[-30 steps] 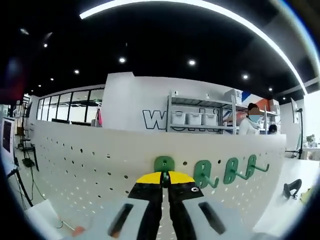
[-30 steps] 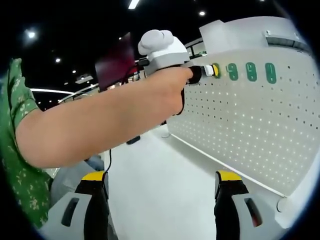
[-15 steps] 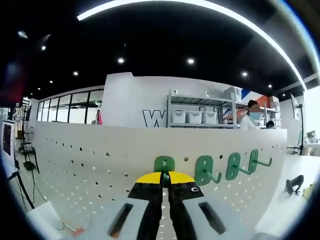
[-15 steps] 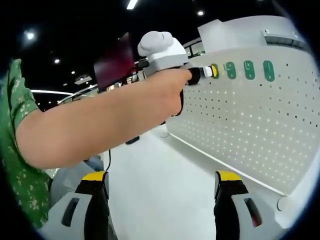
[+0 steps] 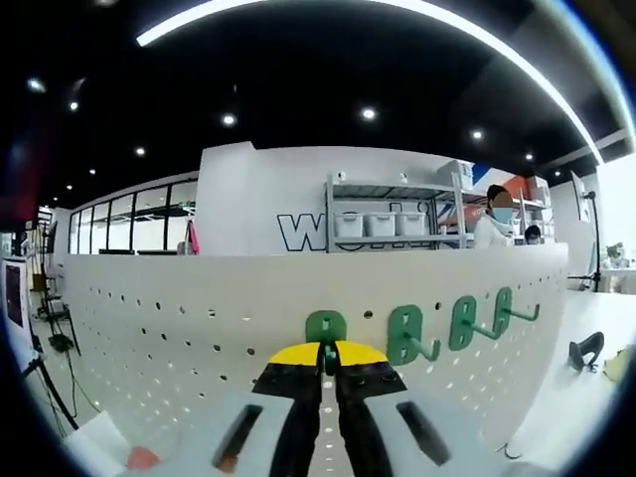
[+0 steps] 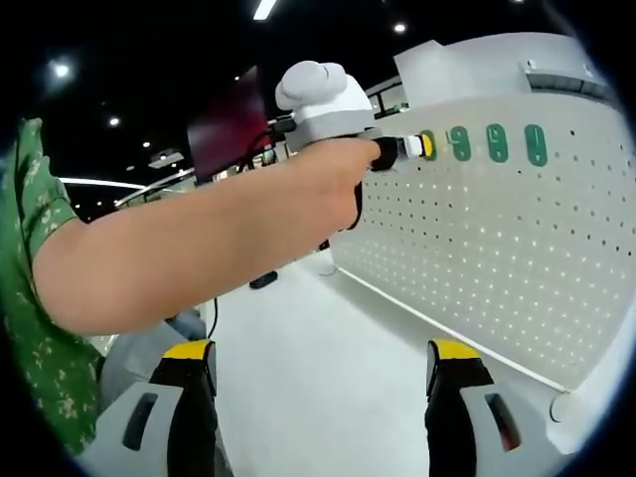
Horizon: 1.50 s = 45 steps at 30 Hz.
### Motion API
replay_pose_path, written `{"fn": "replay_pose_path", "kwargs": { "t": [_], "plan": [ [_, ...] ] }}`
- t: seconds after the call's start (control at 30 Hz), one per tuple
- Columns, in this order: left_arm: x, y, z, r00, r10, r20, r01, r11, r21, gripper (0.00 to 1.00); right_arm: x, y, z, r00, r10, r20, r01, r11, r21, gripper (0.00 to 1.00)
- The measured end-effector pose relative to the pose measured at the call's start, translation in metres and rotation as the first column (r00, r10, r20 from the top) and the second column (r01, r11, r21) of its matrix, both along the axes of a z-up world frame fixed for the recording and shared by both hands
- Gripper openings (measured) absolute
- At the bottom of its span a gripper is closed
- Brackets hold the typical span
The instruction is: Insert the hook assembly into the mounting plate slot until the hook locks in place.
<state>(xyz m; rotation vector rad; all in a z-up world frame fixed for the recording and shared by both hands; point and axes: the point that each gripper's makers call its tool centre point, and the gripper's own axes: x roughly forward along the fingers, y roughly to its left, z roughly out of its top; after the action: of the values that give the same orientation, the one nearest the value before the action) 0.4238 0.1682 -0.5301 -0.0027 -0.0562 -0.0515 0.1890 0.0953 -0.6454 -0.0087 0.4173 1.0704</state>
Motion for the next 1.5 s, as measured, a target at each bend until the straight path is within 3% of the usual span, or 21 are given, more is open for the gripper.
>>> {"fn": "replay_pose_path", "kwargs": {
  "t": [0.43, 0.9, 1.27, 1.5],
  "plan": [
    [0.0, -0.007, -0.001, 0.999, -0.034, 0.001, 0.034, 0.999, 0.02, 0.13, 0.0, 0.0, 0.0, 1.0, -0.002, 0.003, 0.002, 1.0, -0.002, 0.89],
    [-0.008, -0.013, 0.002, 0.998, -0.059, 0.019, 0.059, 0.998, -0.002, 0.28, -0.005, 0.0, 0.002, 1.0, -0.006, 0.008, 0.006, 1.0, -0.006, 0.89],
    [-0.014, -0.017, -0.001, 0.995, -0.102, -0.007, 0.102, 0.995, 0.022, 0.29, -0.009, 0.002, 0.005, 1.0, -0.008, 0.012, 0.009, 1.0, -0.013, 0.89],
    [-0.019, -0.018, -0.003, 0.992, -0.129, -0.015, 0.129, 0.992, 0.008, 0.36, -0.014, 0.003, 0.007, 1.0, -0.015, 0.016, 0.015, 1.0, -0.016, 0.89]
  ]
}}
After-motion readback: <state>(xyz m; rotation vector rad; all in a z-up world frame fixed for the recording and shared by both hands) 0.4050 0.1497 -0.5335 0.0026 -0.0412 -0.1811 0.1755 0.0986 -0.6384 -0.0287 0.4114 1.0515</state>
